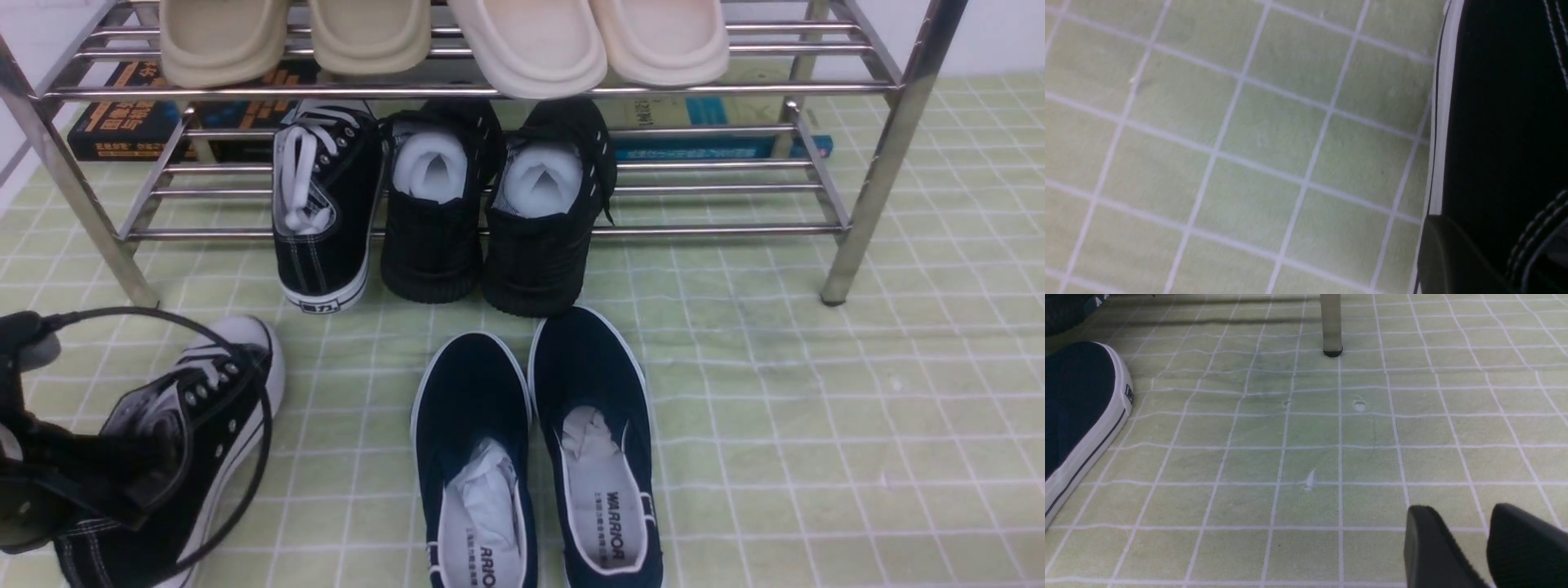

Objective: Take the shoes off the shelf with your hand from the green coffee tablecloth.
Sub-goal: 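Set the held shoe down on the floor in front of the rack with the left gripper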

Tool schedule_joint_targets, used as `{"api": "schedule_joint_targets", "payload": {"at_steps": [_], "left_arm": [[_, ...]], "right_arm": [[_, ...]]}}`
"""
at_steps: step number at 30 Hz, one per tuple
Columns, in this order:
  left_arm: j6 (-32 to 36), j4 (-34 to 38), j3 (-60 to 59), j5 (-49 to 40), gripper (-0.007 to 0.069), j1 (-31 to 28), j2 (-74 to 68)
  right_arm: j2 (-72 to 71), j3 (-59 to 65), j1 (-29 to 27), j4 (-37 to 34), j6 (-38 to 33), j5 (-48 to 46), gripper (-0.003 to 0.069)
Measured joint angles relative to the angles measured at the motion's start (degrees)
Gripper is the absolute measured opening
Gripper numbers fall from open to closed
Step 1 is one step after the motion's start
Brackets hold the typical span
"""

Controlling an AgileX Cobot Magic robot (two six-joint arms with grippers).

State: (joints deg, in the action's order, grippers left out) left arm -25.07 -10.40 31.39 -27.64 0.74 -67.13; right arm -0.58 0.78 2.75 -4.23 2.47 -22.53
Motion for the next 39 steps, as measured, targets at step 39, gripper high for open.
{"api": "schedule_joint_targets", "payload": {"at_steps": [39], "left_arm": [[-27.0,-23.57,-3.34,6.87,0.0151,0.0,-5.51]], "right_arm": [[0.0,0.0,0.0,0.0,0.0,0.0,0.0237]]}}
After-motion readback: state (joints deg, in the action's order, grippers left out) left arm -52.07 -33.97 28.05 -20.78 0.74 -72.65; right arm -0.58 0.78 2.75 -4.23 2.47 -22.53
